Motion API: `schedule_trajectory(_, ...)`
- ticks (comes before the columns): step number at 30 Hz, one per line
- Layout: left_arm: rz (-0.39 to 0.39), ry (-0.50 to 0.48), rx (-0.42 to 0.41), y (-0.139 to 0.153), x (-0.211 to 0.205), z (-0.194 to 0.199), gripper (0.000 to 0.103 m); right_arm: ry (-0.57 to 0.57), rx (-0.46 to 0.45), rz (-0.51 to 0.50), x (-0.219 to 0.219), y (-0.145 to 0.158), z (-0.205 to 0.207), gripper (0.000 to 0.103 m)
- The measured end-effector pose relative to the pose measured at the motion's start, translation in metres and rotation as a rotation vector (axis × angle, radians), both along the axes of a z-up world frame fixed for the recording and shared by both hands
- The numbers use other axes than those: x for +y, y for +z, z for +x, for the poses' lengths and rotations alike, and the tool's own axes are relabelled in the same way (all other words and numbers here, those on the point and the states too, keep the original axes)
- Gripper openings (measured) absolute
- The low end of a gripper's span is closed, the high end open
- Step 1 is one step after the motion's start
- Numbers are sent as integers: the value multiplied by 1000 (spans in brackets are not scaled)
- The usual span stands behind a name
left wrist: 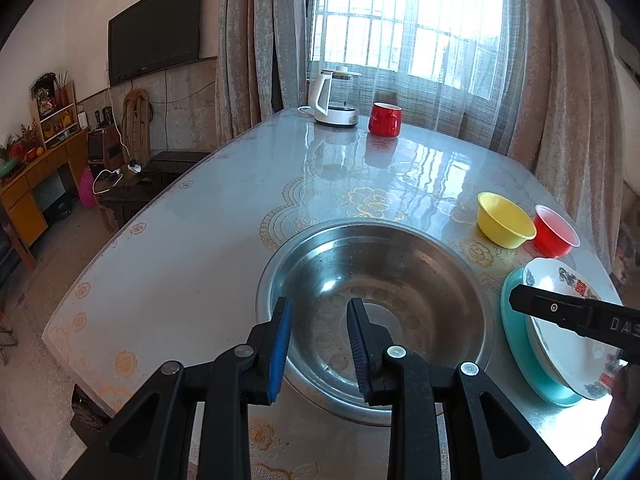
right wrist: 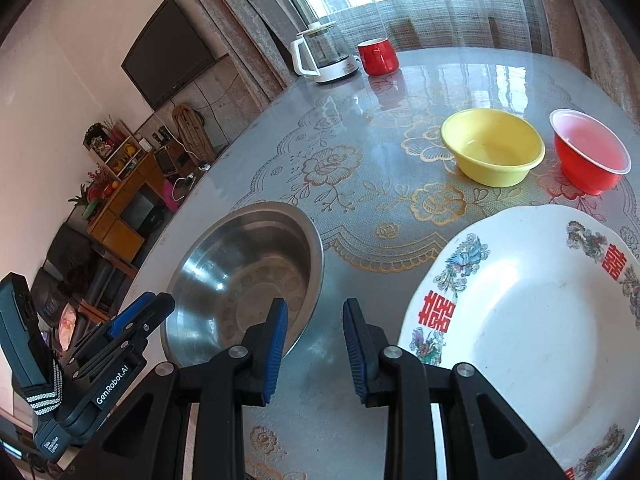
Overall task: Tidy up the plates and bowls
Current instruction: 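Release the basin and move the right gripper to the yellow bowl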
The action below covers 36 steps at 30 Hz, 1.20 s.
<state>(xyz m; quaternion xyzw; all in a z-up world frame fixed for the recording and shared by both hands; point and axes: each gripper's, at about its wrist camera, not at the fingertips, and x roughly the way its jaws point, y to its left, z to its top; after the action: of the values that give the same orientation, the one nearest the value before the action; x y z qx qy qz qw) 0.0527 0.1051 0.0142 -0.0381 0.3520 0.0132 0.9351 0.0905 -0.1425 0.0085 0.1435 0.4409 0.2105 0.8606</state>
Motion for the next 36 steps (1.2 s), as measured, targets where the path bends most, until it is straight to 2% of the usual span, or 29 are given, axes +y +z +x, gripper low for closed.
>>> schedule_trajectory(6,16,-63,-3,5,-22,4,32,-71,-5,31,-29,5,3,29)
schedule_trajectory(24,100,-210,8,11,-94,37,32,-255,21,101,-114,6,24,29)
schedule_trajectory(36,105,-274,55,6,-130,71,32,-338,41,127,-147,4,44,29)
